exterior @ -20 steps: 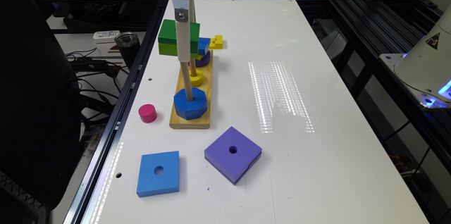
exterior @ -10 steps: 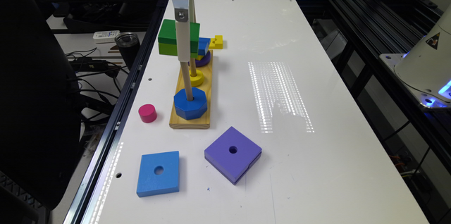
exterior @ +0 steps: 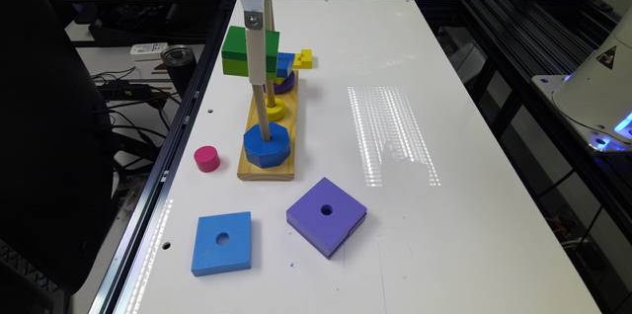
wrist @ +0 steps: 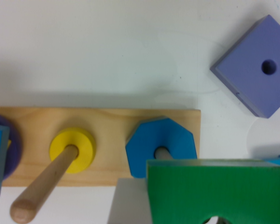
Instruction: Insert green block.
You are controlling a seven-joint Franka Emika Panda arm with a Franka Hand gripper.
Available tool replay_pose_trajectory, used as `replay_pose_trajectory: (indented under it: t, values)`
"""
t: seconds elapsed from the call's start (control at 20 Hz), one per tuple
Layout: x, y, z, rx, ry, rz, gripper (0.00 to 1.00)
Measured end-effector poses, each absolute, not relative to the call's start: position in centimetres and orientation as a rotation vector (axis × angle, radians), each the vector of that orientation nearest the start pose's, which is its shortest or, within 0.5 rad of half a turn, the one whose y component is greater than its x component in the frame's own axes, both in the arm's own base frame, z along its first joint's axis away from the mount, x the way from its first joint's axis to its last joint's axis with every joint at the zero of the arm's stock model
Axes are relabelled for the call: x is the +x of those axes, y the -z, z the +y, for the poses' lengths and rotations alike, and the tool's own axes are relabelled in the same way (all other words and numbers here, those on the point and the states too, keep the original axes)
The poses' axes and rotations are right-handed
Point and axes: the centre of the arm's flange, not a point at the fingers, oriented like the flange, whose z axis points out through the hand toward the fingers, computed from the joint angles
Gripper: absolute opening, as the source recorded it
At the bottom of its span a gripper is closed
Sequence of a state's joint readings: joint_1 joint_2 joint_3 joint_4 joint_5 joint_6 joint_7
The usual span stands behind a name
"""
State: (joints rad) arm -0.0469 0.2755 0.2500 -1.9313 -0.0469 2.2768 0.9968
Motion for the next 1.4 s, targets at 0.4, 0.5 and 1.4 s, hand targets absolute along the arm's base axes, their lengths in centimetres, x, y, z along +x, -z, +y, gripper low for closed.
replay_pose_trajectory:
  t: [0.4, 0.5, 1.4]
  values:
    - [60.84, -35.70, 11.20, -2.842, 0.078, 1.165, 0.00]
    - [60.90, -35.72, 11.11, -2.840, 0.082, 1.164, 0.00]
    - [60.94, -35.50, 11.82, -2.838, 0.089, 1.146, 0.00]
